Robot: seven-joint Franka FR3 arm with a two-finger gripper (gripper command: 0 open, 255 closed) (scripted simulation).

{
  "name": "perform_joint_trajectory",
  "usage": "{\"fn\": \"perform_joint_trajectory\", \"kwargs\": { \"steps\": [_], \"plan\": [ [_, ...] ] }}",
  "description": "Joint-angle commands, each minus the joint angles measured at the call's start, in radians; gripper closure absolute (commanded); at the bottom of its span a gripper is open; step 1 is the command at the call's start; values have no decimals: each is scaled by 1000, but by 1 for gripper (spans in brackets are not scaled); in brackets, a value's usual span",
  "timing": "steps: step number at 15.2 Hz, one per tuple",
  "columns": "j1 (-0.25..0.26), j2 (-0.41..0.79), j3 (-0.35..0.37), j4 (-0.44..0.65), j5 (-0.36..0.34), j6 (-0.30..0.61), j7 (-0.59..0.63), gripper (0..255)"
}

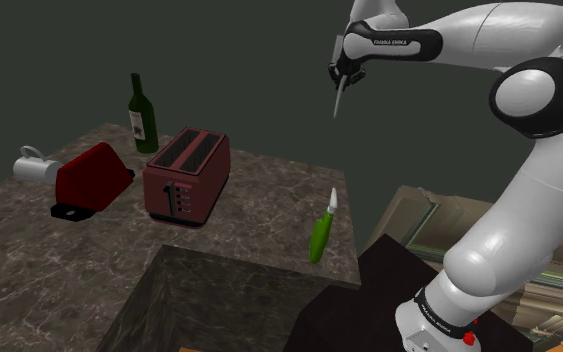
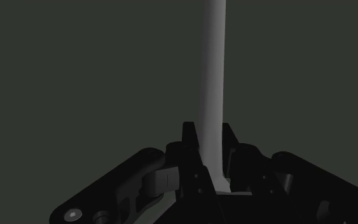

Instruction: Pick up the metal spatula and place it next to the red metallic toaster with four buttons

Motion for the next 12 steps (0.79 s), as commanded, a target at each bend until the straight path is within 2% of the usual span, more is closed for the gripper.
{"fn": "perform_joint_trajectory", "kwargs": {
  "steps": [1,12],
  "plan": [
    [1,0,1,21,3,-21,-6,255],
    [122,-155,111,-147,-61,-91,237,255]
  ]
}}
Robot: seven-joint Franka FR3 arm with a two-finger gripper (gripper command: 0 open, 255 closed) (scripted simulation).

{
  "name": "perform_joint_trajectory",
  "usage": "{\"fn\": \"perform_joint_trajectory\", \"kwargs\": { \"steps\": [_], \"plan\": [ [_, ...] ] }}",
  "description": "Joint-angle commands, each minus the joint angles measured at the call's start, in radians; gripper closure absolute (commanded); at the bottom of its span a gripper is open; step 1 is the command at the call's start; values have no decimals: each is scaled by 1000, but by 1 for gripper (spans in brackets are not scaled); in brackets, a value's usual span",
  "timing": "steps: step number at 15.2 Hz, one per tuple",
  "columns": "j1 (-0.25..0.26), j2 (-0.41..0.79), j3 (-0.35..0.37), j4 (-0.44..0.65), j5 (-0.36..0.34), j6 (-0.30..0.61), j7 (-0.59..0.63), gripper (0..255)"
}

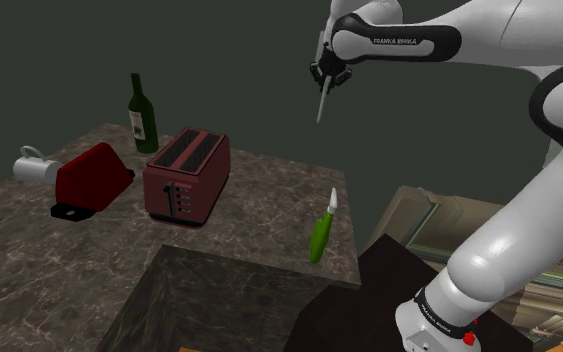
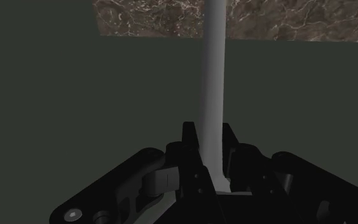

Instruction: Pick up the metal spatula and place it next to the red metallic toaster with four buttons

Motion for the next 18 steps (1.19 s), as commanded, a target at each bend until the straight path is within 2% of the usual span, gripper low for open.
{"fn": "perform_joint_trajectory", "kwargs": {
  "steps": [1,10,18],
  "plan": [
    [23,-23,25,-28,-10,-13,50,255],
    [121,-51,142,-37,-39,-119,248,255],
    [215,0,256,41,-75,-240,427,255]
  ]
}}
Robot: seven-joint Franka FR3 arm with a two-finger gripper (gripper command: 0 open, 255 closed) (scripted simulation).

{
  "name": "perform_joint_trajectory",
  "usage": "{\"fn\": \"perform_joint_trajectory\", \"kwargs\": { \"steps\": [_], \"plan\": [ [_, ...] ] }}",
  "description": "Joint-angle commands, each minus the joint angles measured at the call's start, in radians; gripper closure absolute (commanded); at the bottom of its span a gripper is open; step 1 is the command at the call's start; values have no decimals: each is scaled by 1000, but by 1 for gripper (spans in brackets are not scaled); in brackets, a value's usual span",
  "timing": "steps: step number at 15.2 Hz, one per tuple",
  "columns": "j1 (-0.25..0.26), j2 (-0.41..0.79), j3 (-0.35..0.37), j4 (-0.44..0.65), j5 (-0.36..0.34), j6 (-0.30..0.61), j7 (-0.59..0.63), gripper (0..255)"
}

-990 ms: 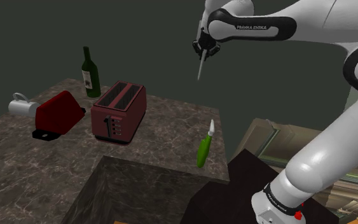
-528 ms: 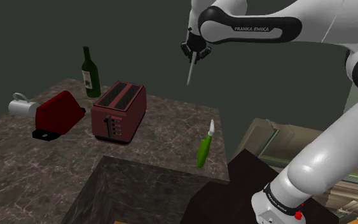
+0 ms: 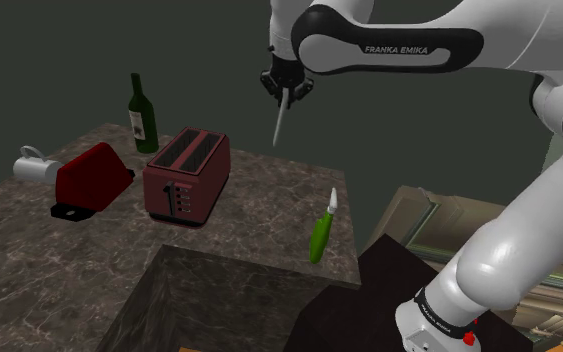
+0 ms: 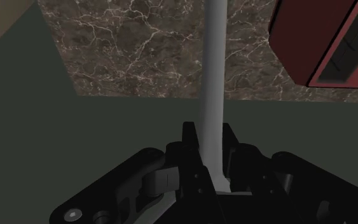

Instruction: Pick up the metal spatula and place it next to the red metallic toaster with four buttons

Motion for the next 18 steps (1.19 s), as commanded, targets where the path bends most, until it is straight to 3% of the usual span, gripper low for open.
{"fn": "perform_joint_trajectory", "kwargs": {
  "steps": [1,4,18],
  "plan": [
    [26,28,30,42,-14,-41,46,255],
    [72,77,76,103,-40,-100,121,255],
    [63,66,67,-89,-53,68,196,255]
  ]
}}
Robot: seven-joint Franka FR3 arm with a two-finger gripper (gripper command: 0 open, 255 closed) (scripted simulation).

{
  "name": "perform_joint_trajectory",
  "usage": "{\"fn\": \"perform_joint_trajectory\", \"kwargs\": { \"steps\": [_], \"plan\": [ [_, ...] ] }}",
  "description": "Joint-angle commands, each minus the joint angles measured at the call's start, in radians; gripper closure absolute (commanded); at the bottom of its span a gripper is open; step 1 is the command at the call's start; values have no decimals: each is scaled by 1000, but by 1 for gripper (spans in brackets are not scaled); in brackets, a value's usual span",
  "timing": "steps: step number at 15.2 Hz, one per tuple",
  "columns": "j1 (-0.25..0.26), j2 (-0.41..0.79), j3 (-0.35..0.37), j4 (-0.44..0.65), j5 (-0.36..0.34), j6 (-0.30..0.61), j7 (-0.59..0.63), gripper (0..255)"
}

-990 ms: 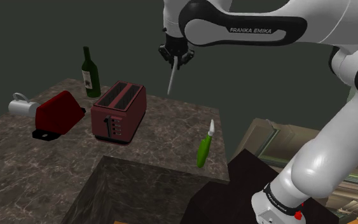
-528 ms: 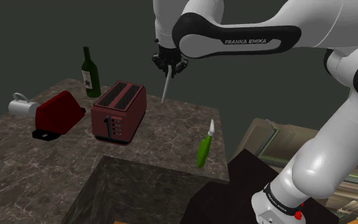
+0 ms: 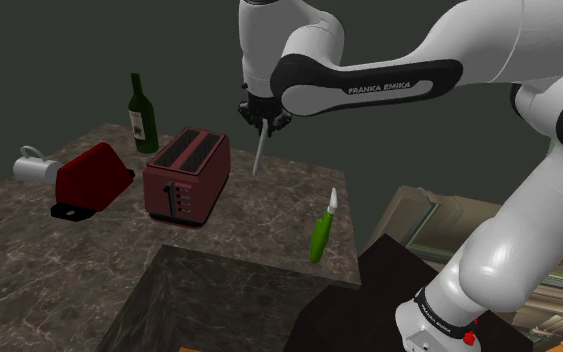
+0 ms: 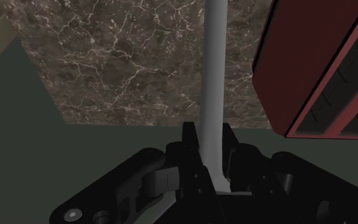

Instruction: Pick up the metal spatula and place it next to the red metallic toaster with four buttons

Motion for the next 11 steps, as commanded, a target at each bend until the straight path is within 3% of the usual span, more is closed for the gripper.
{"fn": "perform_joint_trajectory", "kwargs": {
  "steps": [1,11],
  "plan": [
    [0,5,0,-20,-7,22,13,255],
    [-3,29,-4,-122,-41,129,78,255]
  ]
}}
